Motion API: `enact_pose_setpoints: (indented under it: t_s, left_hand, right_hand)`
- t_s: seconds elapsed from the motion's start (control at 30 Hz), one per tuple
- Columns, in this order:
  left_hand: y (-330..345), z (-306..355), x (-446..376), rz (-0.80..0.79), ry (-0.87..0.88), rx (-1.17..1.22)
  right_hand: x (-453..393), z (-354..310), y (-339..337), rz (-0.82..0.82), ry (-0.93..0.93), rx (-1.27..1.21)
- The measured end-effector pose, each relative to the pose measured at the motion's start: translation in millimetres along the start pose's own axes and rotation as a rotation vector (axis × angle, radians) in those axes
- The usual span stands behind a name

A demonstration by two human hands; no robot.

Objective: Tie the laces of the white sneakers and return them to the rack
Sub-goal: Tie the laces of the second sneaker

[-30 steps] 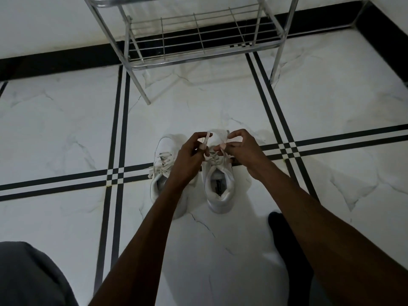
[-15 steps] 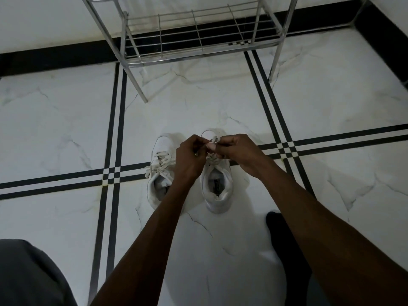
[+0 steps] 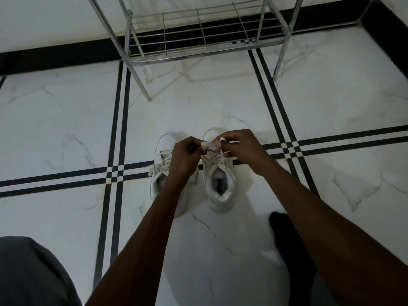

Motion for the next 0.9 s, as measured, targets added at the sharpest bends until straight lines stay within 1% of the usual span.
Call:
enact_pose_setpoints:
  t_s: [0.07, 0.13, 0.17, 0.27, 0.33, 0.4, 0.47, 0.6, 0.67, 0.73, 0.8, 0.87, 0.9]
  left_hand:
    - [1.0, -0.5, -0.1, 0.000, -0.025, 0.044]
    - [3.0, 3.1, 1.6, 0.002, -0.030, 0.077]
    - [3.9, 5.1, 2.5, 0.004, -0.026, 0.088]
    - [5.7, 10.7, 7.5, -0.002, -0.013, 0.088]
    - [5.8, 12.7, 11.8, -0.005, -0.019, 0.072]
    - [7.2, 15.6, 12.0, -0.032, 0.031, 0.035]
    - [10.5, 16.3, 9.6, -0.074, 0.068, -0.033]
    - [20.2, 18.0, 5.8, -0.134, 0.085, -0.164]
    - [19.5, 20.3, 5.1, -0.097, 0.107, -0.230]
    - [17.0, 18.3, 3.2, -0.049, 0.141, -0.284]
    - [13.6, 14.0, 2.9, -0.034, 0.132, -0.314]
    - [7.5, 11.1, 1.1, -0.010, 0.136, -0.385]
    - [1.9, 11.3, 1.3, 0.013, 0.161, -0.468]
  right_hand:
    - [-3.4, -9.5, 1.3, -0.066, -0.105, 0.258]
    - [-7.8, -18.6, 2.3, -0.047, -0.236, 0.499]
    - [-8.5, -23.4, 3.7, -0.019, -0.304, 0.577]
    - [-6.3, -29.6, 4.8, 0.106, -0.397, 0.622]
    - [-3.5, -27.4, 2.4, 0.202, -0.403, 0.595]
    - [-0.1, -24.8, 0.3, 0.259, -0.391, 0.514]
    - [2.9, -23.9, -0.8, 0.277, -0.360, 0.426]
    - [1.2, -14.1, -10.0, 0.277, -0.220, 0.275]
    - [2.9, -8.7, -15.1, 0.258, -0.152, 0.221]
    - [6.7, -0.5, -22.5, 0.223, -0.053, 0.117]
    - [9.6, 10.4, -32.2, 0.217, 0.041, 0.028]
    - [11.9, 26.1, -46.4, 0.269, 0.143, -0.036]
    - [14.2, 36.5, -55.4, 0.313, 0.206, -0.081]
Point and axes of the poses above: each hand's wrist, its own x-axis away from the middle knuckle, its own y-axis out of the palm, z = x × y, the point moved 9 cm from there along -x, towards the middle knuckle, and after that the axes turned 8 degrees about z, right-handed, at the moved point
